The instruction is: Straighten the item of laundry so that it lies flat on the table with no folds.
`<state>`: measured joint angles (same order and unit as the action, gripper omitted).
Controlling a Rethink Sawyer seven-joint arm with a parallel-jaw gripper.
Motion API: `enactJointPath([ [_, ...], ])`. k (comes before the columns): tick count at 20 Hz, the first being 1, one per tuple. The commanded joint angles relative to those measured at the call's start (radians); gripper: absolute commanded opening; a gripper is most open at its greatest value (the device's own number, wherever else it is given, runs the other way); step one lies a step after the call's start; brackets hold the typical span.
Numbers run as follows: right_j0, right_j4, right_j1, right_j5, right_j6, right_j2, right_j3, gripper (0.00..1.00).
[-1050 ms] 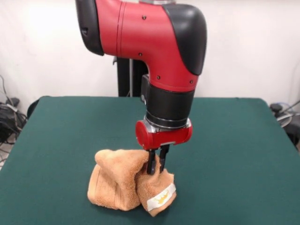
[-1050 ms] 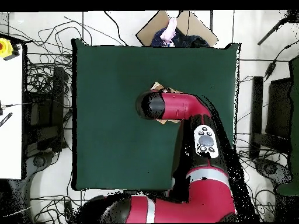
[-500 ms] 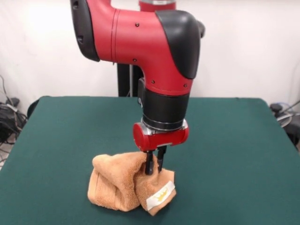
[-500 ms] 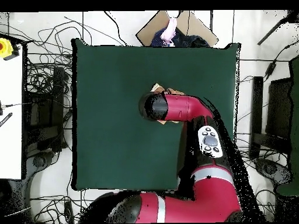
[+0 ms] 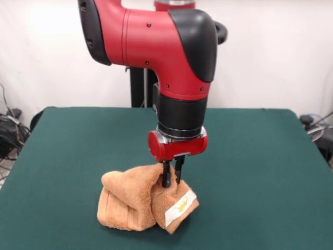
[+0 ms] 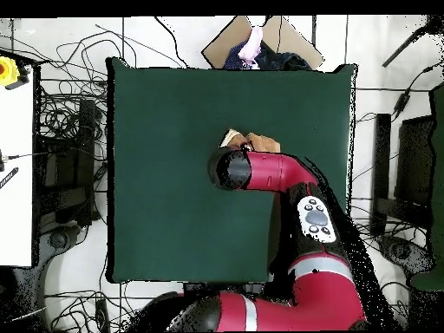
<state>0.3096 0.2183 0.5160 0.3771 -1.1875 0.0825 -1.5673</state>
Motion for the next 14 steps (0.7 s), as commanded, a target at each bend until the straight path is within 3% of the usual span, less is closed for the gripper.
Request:
enactJointPath([
  [1, -0.015, 0.009, -0.04, -0.024, -0.189, 0.028, -0.143, 0.0],
  [8, -0.01, -0.001, -0.026, -0.03, -0.181, 0.033, -0.19, 0.0],
  [14, 0.052, 0.103, 0.045, 0.002, 0.032, 0.11, -0.182, 0.0],
])
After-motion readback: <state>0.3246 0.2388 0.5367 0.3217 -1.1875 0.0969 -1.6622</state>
